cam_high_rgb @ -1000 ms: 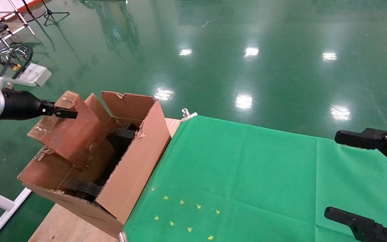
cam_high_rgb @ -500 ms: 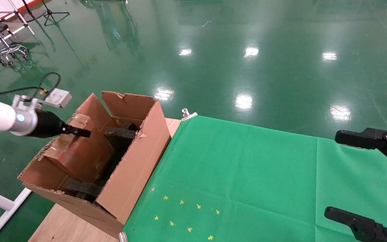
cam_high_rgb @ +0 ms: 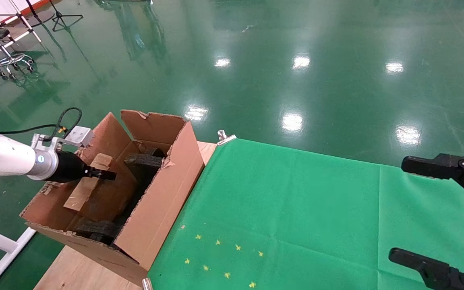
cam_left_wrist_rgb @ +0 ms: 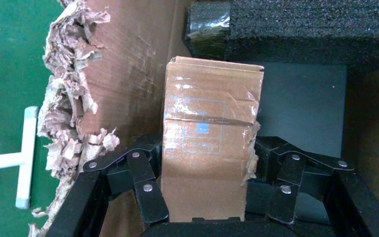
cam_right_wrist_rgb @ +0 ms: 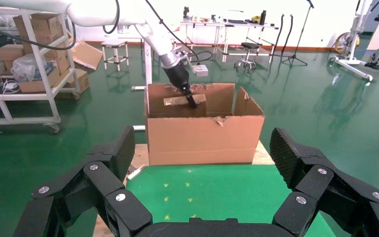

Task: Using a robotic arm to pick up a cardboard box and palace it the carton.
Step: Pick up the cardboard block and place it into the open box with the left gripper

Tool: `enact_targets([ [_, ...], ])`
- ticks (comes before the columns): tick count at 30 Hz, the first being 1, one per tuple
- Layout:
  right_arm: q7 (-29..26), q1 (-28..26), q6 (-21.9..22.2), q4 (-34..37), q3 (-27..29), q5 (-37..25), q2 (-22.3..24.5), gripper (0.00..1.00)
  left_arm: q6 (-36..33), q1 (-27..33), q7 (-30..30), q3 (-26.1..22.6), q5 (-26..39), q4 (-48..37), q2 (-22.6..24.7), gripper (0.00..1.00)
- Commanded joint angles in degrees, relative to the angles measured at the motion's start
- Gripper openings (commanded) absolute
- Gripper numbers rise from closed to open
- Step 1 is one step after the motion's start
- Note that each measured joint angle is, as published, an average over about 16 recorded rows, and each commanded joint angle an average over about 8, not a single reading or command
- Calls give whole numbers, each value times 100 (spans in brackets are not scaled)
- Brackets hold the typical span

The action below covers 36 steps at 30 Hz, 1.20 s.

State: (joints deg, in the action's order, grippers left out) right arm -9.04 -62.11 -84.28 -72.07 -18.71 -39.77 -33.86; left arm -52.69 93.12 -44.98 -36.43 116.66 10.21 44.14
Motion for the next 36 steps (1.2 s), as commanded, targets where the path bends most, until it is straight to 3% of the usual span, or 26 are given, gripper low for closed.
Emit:
enact_targets([
  [1, 0, 1, 1, 1, 0, 1, 0, 100, 47, -2, 24, 7, -12, -73, 21, 100],
  [27, 0, 0, 0, 1, 0, 1, 0, 100, -104, 38, -3, -17, 42, 69, -19, 100],
  [36, 1, 0, 0, 1, -1, 1, 0, 100, -245, 102, 337, 93, -171, 568, -107, 100],
])
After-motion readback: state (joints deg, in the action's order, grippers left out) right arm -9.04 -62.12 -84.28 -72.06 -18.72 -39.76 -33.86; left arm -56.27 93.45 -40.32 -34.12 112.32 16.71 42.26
